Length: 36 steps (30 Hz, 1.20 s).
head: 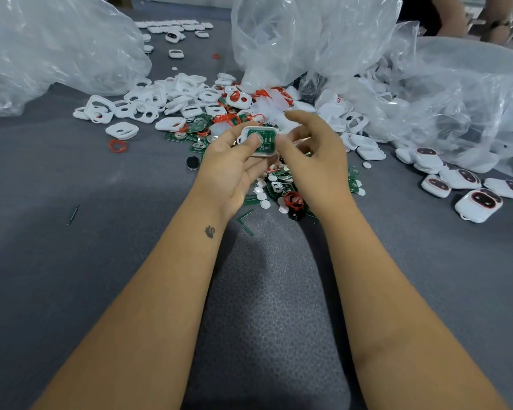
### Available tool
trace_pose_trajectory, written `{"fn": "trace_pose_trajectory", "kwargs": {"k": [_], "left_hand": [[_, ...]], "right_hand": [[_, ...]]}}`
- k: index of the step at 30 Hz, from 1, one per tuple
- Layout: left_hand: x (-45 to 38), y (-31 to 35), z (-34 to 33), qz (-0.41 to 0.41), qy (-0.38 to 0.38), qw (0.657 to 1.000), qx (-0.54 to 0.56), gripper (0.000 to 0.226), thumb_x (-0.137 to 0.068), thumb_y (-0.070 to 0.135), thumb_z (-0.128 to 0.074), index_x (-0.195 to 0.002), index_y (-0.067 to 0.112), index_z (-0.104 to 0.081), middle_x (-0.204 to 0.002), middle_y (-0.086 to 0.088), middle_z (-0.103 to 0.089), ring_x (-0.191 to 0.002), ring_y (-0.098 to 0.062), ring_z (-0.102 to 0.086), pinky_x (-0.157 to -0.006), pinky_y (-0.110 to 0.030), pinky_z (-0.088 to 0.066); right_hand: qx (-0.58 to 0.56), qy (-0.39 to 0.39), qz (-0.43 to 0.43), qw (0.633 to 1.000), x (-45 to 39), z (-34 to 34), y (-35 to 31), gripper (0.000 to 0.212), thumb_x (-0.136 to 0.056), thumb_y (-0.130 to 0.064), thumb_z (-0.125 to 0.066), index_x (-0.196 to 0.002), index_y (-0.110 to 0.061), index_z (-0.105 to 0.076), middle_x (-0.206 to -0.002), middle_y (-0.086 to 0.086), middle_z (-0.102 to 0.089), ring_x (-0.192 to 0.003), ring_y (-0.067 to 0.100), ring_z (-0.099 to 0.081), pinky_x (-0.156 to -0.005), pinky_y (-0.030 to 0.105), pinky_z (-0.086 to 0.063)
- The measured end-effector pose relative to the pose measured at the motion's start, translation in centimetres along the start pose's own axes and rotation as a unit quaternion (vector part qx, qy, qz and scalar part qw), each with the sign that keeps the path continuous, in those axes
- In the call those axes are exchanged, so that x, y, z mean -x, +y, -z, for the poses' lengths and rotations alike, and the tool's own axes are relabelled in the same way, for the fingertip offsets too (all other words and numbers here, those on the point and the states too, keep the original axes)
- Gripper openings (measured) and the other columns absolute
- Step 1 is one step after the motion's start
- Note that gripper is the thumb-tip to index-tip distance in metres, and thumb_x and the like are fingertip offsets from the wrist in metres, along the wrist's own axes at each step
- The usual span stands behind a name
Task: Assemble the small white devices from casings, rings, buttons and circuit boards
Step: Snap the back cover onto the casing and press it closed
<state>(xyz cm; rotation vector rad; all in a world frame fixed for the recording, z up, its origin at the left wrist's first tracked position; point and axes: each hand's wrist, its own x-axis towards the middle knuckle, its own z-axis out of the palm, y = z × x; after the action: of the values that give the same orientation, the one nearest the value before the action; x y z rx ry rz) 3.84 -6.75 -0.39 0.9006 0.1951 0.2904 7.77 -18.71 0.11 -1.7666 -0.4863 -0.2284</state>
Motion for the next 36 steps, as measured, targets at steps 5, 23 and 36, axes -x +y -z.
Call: {"fn": "trace_pose_trajectory", "kwargs": {"k": [5,23,36], "left_hand": [[0.2,-0.1,-0.2,-0.003,-0.027,1.000,-0.010,0.020,-0.099,-0.002,-0.046,-0.105,0.010,-0.060,-0.093,-0.008,-0.073,-0.087,-0.020,-0.073,-0.076,-0.031,-0.060],[0.5,-0.3,-0.2,-0.062,0.006,0.980,-0.190,0.016,-0.095,0.001,-0.056,-0.094,0.009,-0.071,-0.082,-0.004,-0.076,-0.079,-0.021,-0.074,-0.068,-0.023,-0.058],[0.2,0.3,-0.2,-0.050,0.053,0.993,-0.089,0.013,-0.095,0.000,-0.055,-0.092,0.000,-0.068,-0.087,-0.012,-0.074,-0.083,-0.025,-0.073,-0.069,-0.024,-0.058]], "right_hand": [[-0.068,-0.013,-0.087,0.994,-0.3,0.3,-0.2,0.007,-0.088,-0.016,-0.067,-0.091,-0.020,-0.072,-0.080,-0.002,-0.067,-0.070,0.009,-0.056,-0.069,0.026,-0.049],[-0.066,-0.015,-0.102,0.992,0.0,0.0,-0.4,0.007,-0.088,-0.007,-0.065,-0.082,-0.011,-0.065,-0.073,0.006,-0.061,-0.067,0.013,-0.055,-0.064,0.024,-0.047],[0.115,0.115,-0.126,0.979,-4.5,4.3,3.2,0.026,-0.087,-0.011,-0.051,-0.104,-0.020,-0.070,-0.098,-0.006,-0.066,-0.087,0.011,-0.060,-0.076,0.028,-0.047]]}}
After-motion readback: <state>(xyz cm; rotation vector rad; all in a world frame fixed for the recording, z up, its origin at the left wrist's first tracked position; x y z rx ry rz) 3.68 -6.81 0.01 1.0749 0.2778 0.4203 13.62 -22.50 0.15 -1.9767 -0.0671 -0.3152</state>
